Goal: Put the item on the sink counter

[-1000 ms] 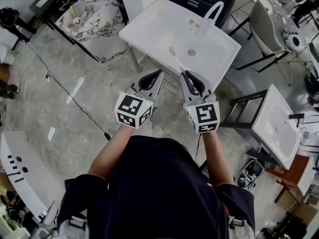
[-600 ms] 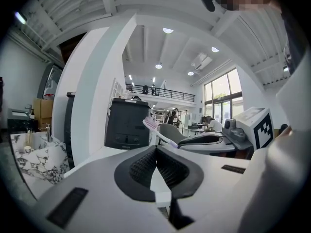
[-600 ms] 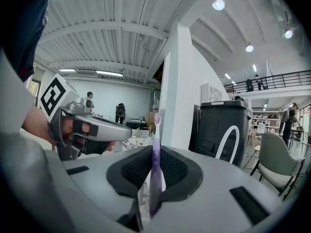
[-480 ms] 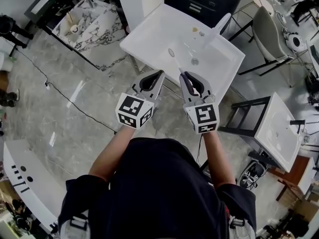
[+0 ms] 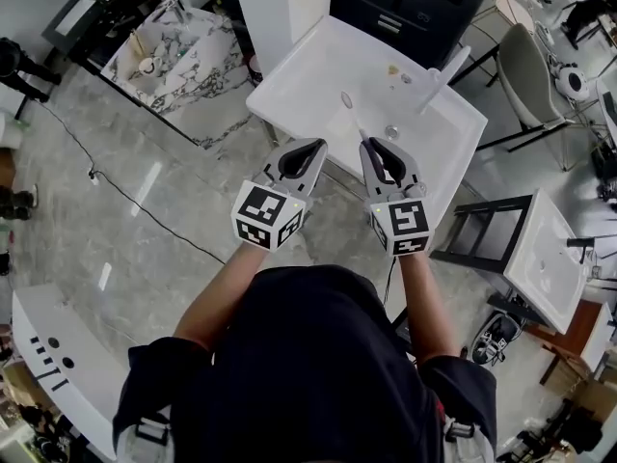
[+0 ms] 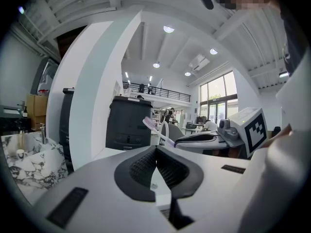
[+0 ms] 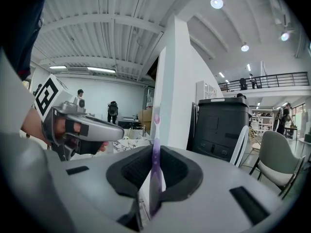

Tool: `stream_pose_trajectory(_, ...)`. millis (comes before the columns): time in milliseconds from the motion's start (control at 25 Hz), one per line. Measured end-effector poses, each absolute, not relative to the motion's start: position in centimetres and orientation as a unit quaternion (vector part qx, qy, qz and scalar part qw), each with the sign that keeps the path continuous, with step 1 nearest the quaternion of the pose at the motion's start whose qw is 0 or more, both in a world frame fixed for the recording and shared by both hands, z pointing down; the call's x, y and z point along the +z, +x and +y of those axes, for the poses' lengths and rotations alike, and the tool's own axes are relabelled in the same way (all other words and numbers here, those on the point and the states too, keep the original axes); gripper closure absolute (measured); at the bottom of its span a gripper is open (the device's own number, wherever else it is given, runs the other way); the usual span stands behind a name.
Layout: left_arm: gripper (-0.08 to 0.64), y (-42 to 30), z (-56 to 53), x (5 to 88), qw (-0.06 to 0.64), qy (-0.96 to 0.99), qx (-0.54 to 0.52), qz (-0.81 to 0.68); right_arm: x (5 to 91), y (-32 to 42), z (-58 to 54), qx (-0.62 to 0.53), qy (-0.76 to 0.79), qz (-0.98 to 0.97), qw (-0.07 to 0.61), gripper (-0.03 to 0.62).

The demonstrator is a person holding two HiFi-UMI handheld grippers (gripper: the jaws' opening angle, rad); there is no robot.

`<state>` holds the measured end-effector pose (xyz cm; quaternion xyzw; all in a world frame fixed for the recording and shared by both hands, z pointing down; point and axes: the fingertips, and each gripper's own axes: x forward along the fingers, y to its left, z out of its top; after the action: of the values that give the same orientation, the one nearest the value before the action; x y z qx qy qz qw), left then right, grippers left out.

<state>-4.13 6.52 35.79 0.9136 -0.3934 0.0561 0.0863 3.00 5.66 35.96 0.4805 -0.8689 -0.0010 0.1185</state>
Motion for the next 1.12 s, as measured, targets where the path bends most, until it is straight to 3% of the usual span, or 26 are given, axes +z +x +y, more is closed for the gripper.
stream_pose_trajectory(560, 0.549, -9.3, 3.4, 37.0, 0.114, 0.916, 0.045, -0.383, 38.0, -0.8, 3.0, 0.01, 0.488, -0.858, 0.161, 0.525)
stream_pose_trajectory(1120, 0.549, -9.3, -0.1, 38.8, 0.134, 0.912, 0.057, -0.383, 39.7, 0.1, -0.7, 0.024, 0.493, -0.854, 0.162, 0.525)
